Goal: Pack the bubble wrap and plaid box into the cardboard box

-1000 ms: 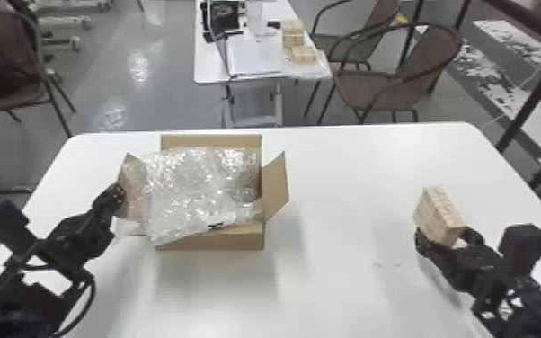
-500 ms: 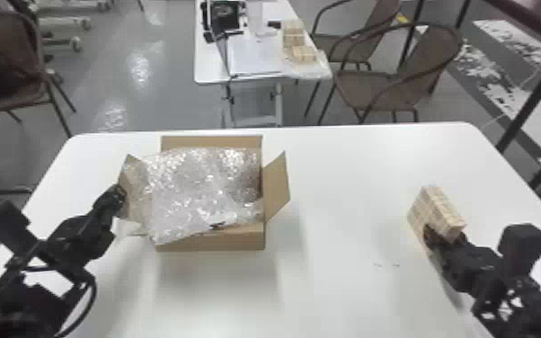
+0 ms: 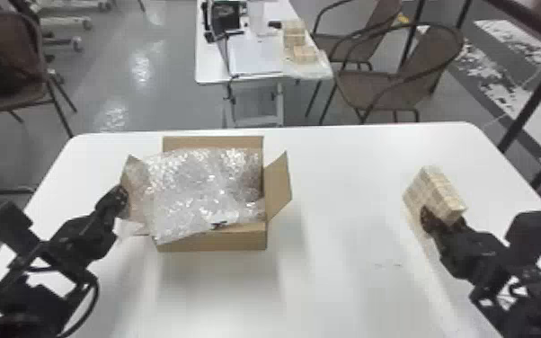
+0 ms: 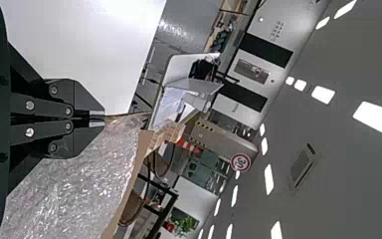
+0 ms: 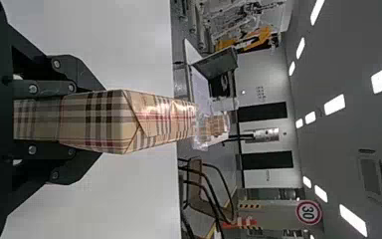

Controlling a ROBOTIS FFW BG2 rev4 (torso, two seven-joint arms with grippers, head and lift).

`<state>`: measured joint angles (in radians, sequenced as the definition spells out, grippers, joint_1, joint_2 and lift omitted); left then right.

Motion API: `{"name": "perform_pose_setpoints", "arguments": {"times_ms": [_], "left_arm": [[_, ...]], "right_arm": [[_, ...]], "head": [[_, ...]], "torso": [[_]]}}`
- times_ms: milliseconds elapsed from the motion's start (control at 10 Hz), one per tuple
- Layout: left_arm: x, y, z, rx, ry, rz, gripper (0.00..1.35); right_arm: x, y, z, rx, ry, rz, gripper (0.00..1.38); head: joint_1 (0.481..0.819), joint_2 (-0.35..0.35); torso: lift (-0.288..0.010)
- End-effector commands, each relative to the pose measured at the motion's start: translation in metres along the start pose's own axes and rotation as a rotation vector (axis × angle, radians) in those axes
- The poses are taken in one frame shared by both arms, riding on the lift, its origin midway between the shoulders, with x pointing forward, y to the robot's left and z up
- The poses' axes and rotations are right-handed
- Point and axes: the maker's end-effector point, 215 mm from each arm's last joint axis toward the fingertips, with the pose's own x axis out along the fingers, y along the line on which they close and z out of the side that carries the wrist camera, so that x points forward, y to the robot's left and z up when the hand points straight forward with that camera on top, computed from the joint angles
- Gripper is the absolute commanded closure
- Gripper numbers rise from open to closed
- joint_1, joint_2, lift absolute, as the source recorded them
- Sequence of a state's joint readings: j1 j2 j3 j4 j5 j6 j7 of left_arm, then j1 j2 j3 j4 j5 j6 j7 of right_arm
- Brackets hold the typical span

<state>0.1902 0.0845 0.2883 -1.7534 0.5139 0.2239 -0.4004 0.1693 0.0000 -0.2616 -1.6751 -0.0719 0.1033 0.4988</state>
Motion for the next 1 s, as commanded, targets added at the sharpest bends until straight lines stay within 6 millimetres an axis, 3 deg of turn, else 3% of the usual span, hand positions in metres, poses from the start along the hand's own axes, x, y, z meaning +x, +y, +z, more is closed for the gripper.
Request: {"name": "perform_pose_setpoints", "arguments": {"times_ms": [0,200,300,500,800,900], "left_arm": [[0.000,0.000,0.000,-0.001,-0.002,0.000,1.21],[0.003,-0.003,0.001,-0.002,-0.003,-0.005,1.21],[0.004,-0.003,0.000,-0.003,-0.003,-0.006,1.21],[0.007,-0.007,-0.001,-0.004,0.000,-0.014,1.21],[0.012,-0.011,-0.004,-0.006,0.006,-0.021,1.21],[0.015,-0.013,-0.006,-0.009,0.008,-0.026,1.21]], "right_arm": [[0.007,0.031,0.059,-0.018,-0.090,0.057,1.01],[0.020,0.080,0.108,0.053,-0.169,0.162,1.01],[0.027,0.118,0.120,0.103,-0.170,0.243,1.01],[0.044,0.197,0.131,0.201,-0.120,0.473,1.01],[0.049,0.283,0.160,0.259,-0.101,0.748,1.01],[0.049,0.302,0.161,0.292,-0.082,0.800,1.01]], "head": [[0.695,0.035],[0.695,0.064],[0.695,0.086],[0.695,0.155],[0.680,0.253],[0.669,0.280]], "torso": [[-0.122],[-0.122],[-0.122],[-0.122],[-0.122],[-0.122]]}}
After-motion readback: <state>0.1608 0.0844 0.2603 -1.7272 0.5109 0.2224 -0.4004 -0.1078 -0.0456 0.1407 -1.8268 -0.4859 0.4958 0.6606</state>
